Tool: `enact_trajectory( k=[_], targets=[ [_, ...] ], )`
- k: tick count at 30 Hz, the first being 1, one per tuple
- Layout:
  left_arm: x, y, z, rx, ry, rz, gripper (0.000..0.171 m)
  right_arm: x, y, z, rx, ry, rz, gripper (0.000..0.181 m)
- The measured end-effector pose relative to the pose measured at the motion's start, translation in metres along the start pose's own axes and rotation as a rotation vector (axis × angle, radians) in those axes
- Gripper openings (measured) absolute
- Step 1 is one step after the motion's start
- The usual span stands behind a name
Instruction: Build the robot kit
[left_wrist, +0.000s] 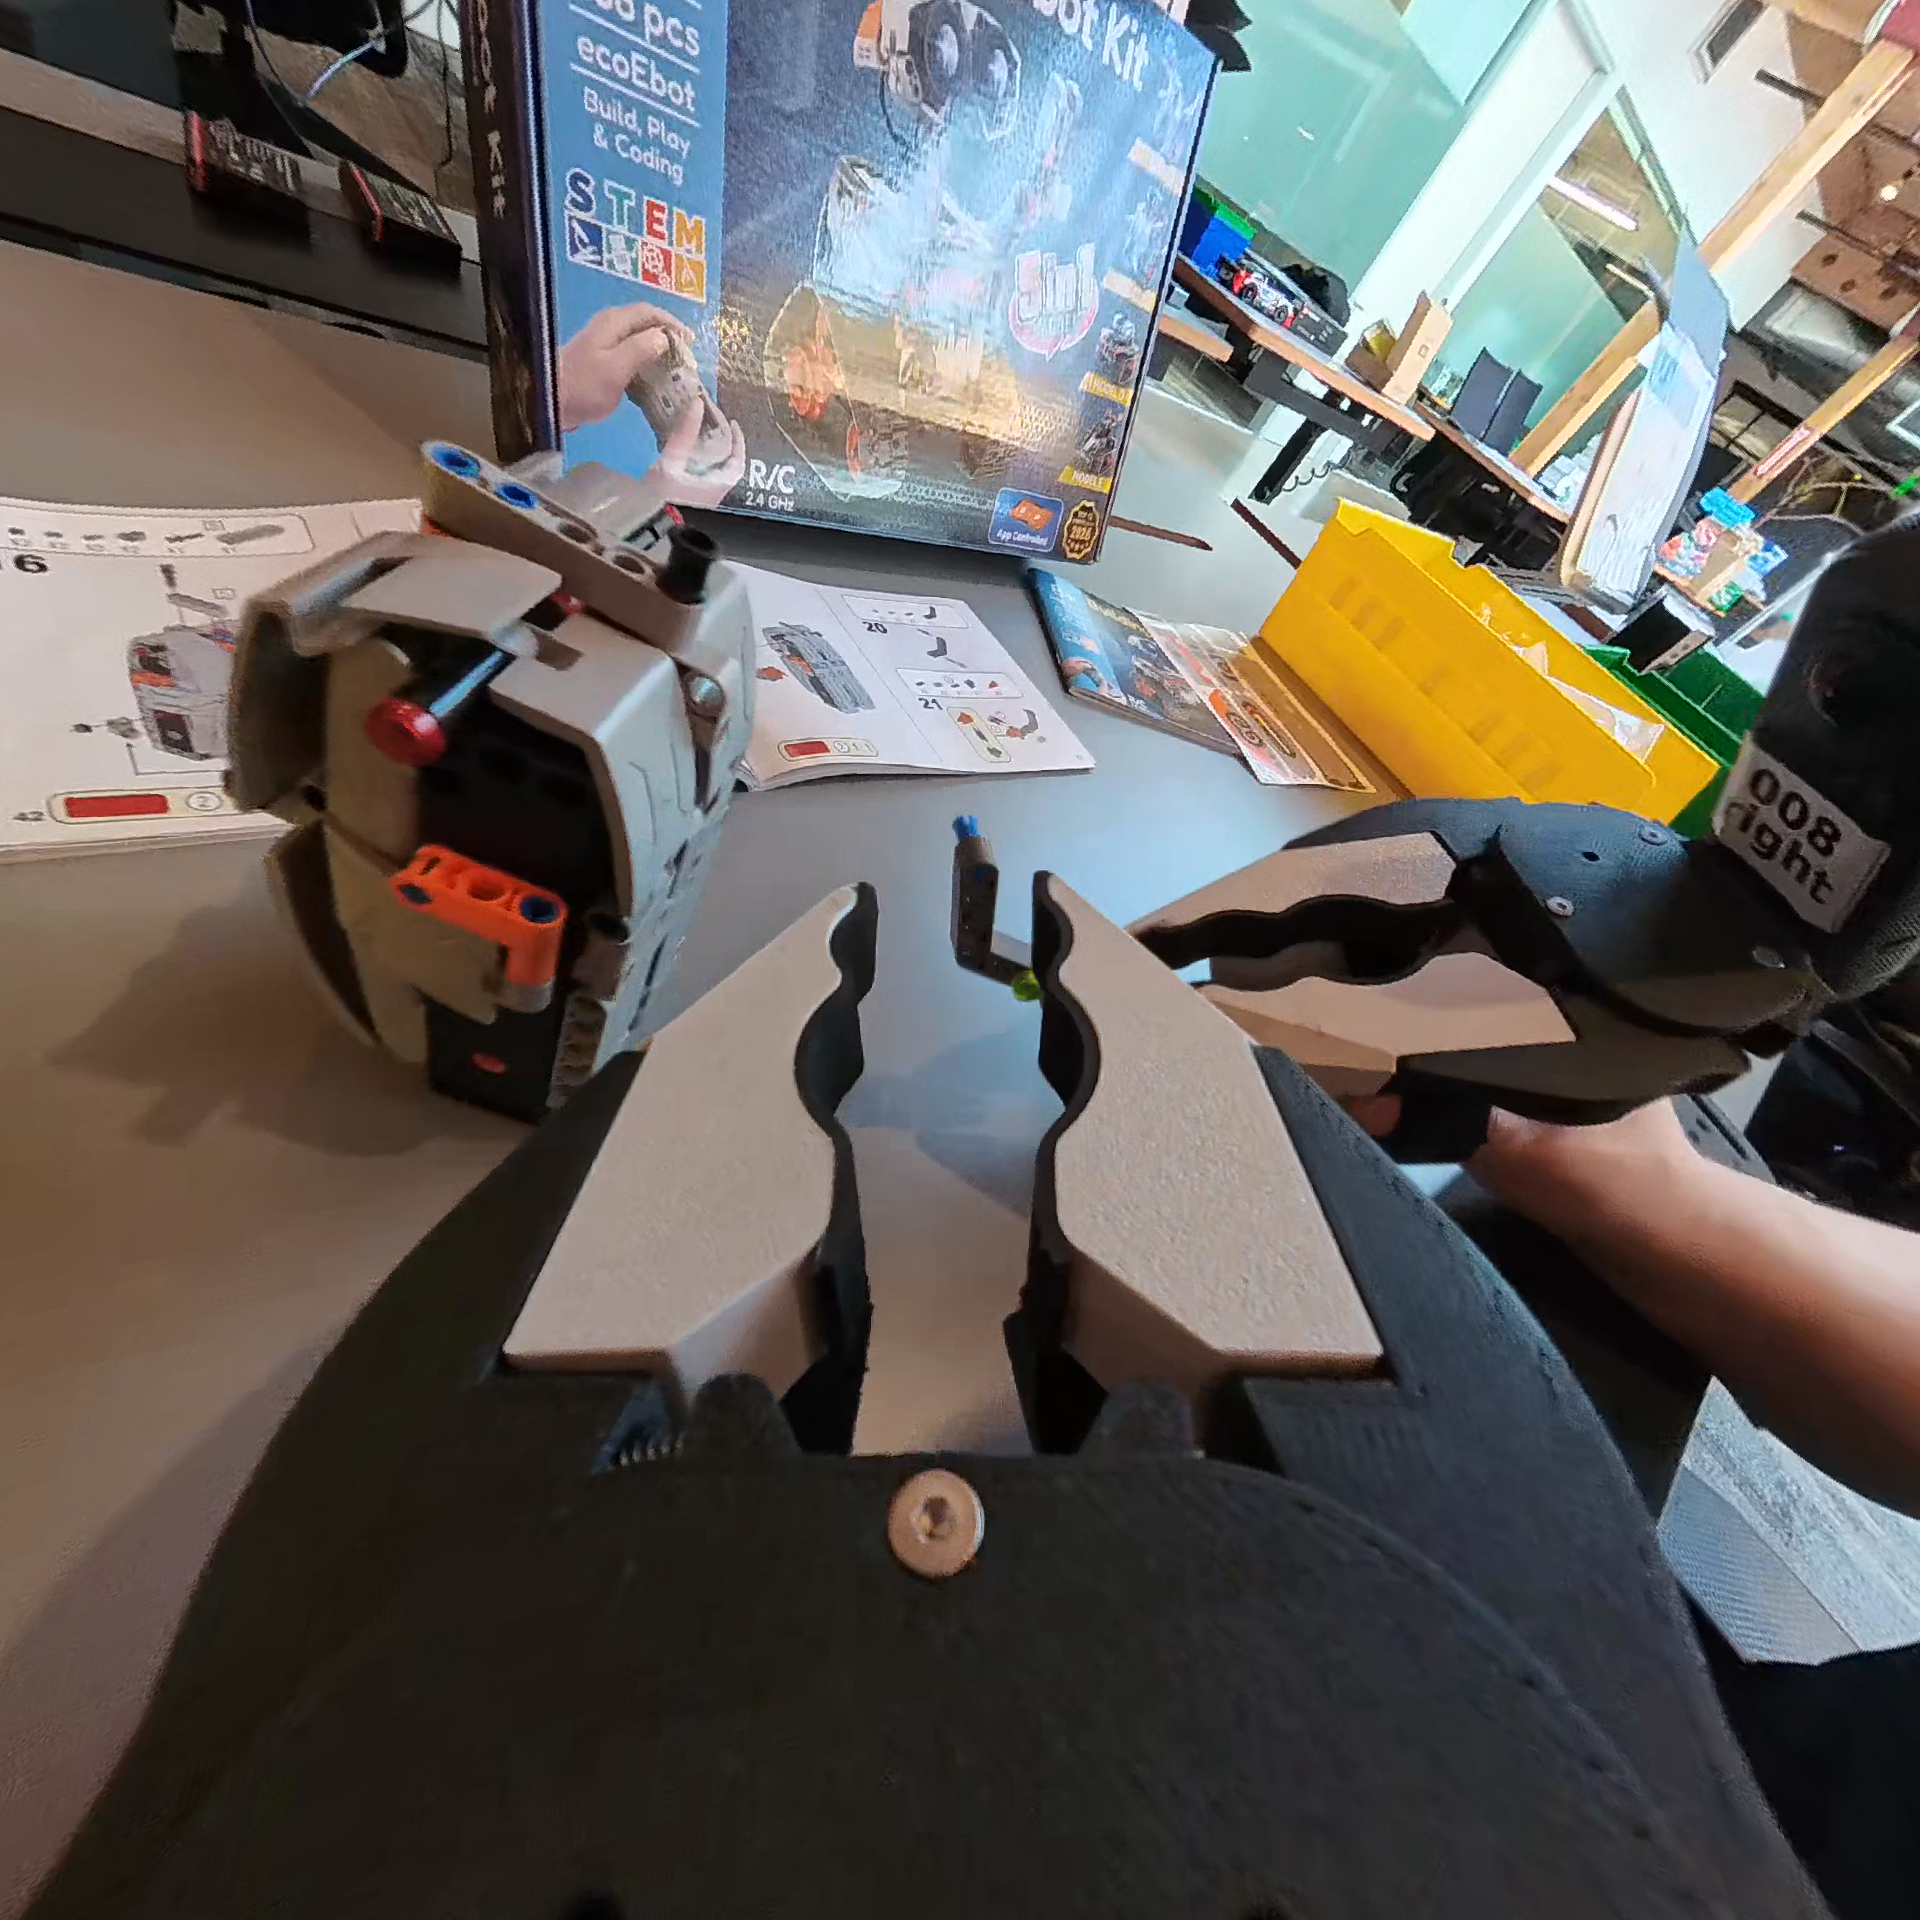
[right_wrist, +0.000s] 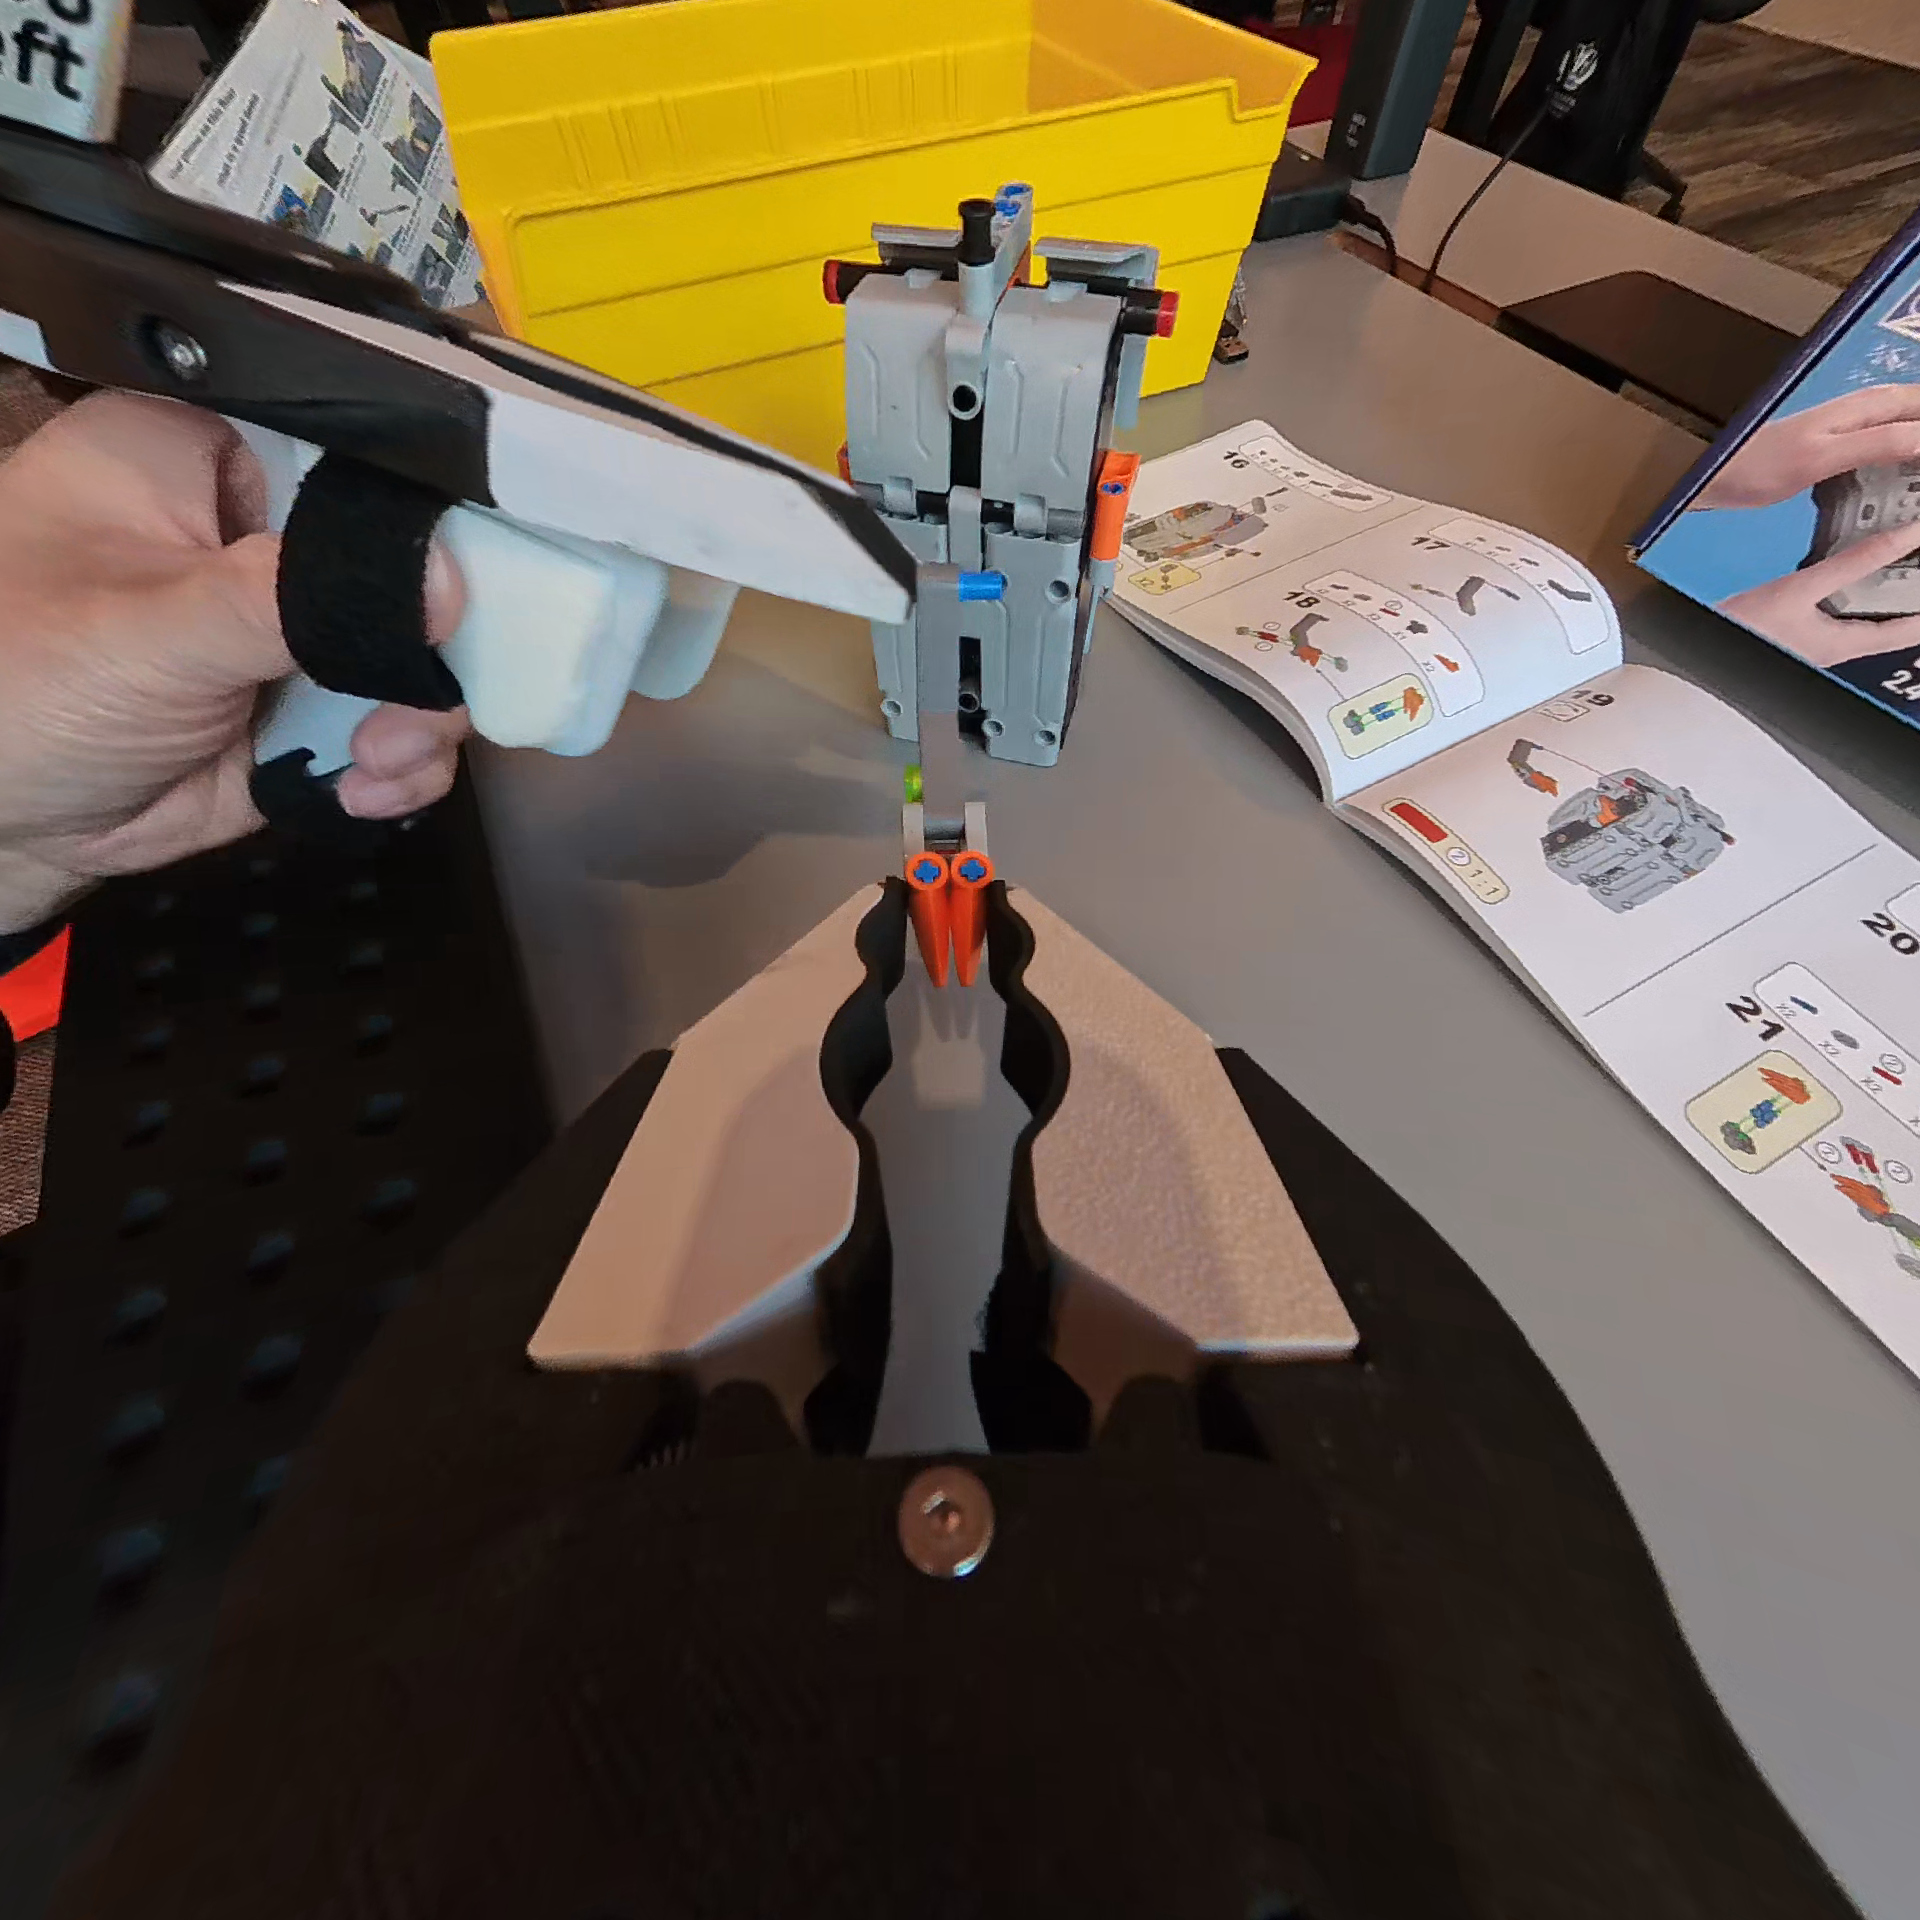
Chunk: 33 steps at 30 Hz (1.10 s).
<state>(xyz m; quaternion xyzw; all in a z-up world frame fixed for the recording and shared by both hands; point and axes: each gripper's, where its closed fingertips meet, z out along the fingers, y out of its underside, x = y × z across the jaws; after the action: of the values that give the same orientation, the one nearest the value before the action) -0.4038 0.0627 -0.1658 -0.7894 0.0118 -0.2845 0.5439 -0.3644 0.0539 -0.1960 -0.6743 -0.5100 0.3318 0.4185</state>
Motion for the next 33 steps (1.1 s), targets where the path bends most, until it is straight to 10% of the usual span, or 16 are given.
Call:
enact_trajectory(
  k=[5, 33],
  targets=[
    [0.005, -0.002, 0.005, 0.039, 0.013, 0.007, 0.007, -0.003, -0.001, 0.000, 0.005, -0.011, -0.004, 0.015],
    [-0.048, -0.019, -0.059, 0.051, 0.007, -0.128, 0.005, -0.012, 0.002, 0.004, 0.032, -0.127, -0.041, 0.037]
  ],
)
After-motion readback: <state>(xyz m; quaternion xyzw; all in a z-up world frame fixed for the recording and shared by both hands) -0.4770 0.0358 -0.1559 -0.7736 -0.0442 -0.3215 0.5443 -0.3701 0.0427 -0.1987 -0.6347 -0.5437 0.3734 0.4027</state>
